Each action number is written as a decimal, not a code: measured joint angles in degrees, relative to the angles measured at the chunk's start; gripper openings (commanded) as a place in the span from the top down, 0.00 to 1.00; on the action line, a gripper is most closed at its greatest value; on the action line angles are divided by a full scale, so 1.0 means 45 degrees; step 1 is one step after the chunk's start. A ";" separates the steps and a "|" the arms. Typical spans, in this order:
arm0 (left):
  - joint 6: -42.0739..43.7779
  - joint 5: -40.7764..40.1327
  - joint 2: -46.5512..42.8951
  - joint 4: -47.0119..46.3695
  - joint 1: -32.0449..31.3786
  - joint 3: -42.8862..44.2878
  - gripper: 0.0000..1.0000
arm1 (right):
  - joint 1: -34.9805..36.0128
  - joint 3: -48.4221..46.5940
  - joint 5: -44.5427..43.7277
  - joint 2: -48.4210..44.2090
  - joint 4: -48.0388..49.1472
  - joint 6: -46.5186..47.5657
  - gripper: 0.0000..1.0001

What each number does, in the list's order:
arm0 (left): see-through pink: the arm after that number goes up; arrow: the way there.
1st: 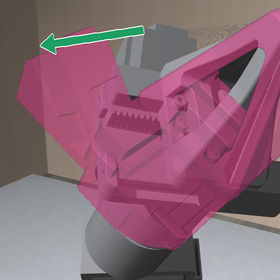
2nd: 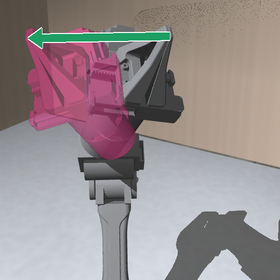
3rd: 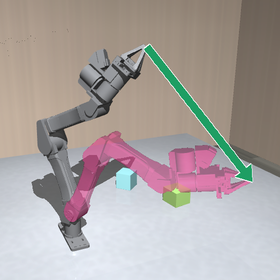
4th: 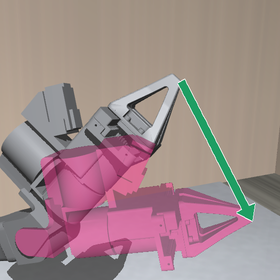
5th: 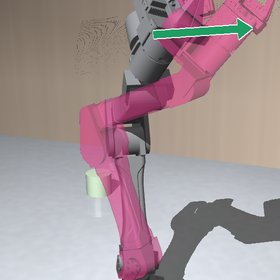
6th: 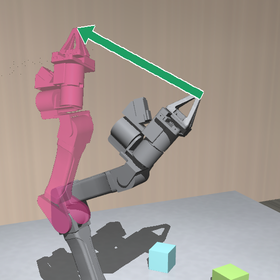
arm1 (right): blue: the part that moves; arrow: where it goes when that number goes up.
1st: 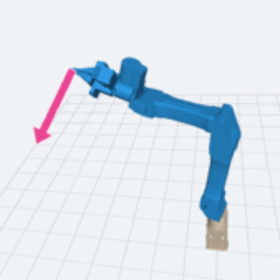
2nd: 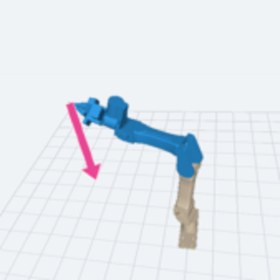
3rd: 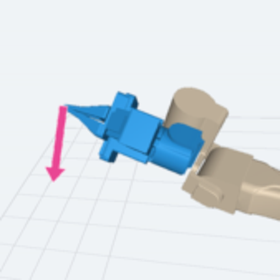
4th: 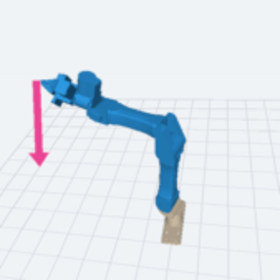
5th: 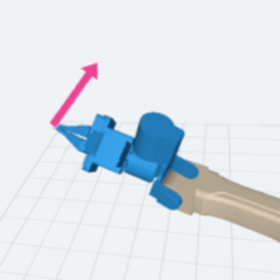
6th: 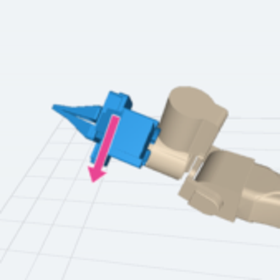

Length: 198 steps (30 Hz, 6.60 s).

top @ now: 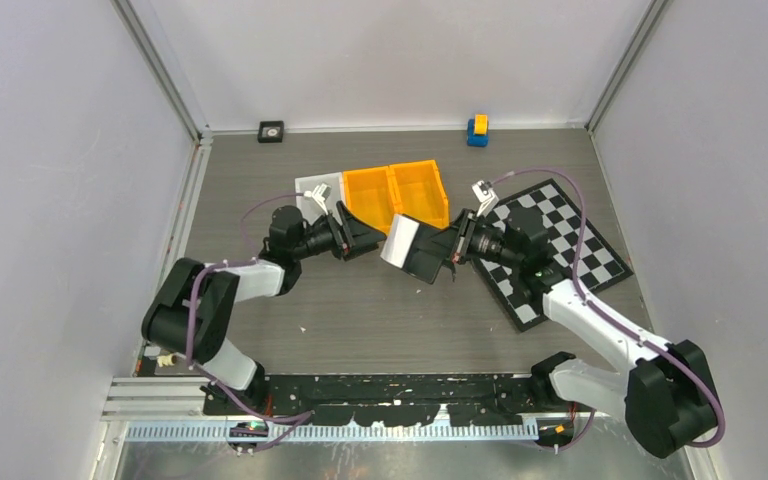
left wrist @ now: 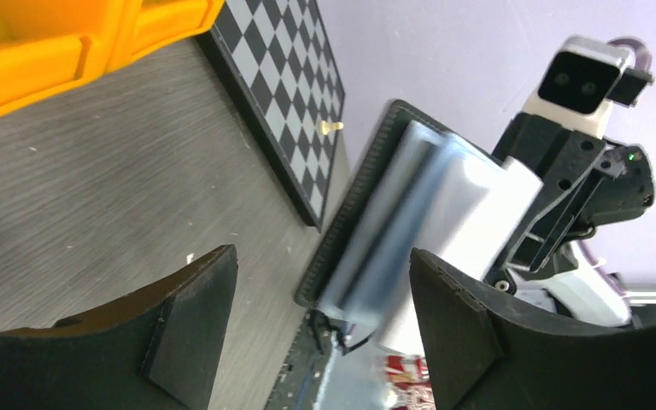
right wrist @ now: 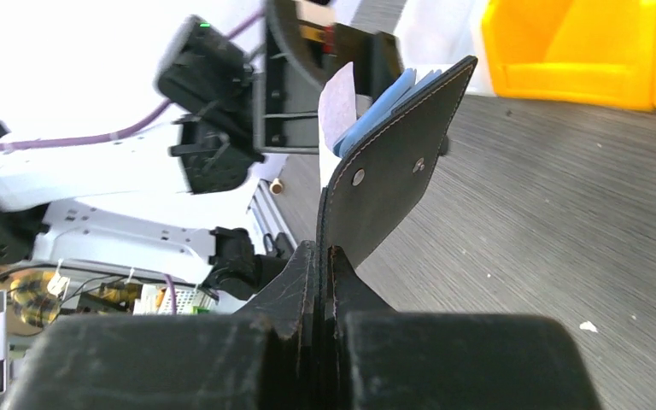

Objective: Take the credit cards out of the card holder
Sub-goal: Open the card holder at the center of the board.

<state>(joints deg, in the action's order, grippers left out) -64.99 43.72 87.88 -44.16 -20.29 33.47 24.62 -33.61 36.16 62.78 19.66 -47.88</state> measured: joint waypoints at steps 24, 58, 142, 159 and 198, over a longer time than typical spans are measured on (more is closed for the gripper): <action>-0.5241 0.1273 0.2098 -0.7514 -0.0471 -0.0350 0.38 | -0.0155 0.0321 0.0563 0.0835 0.1574 -0.1064 1.00; -0.1506 0.1316 0.5158 -0.4503 -0.1423 0.0724 0.50 | -0.0665 -0.1826 -0.3288 0.5207 -0.4172 0.1112 0.18; 0.5178 -0.5566 -0.0646 0.8048 -0.1268 0.0899 0.22 | 0.2137 -0.4041 -0.5459 0.8306 -0.3808 0.1239 0.74; 0.4745 -0.3759 0.0899 0.7368 -0.1627 0.1559 0.36 | 0.1719 -0.3118 -0.3444 0.8699 -0.1112 0.0510 0.73; 0.4541 -0.1768 0.1370 0.6154 -0.1671 0.1486 0.90 | 0.1671 -0.2579 -0.2973 0.8568 -0.0034 -0.0364 0.17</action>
<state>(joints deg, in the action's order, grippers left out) -44.56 35.77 94.04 -16.47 -27.81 40.16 32.14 -45.21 22.79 101.34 19.51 -49.52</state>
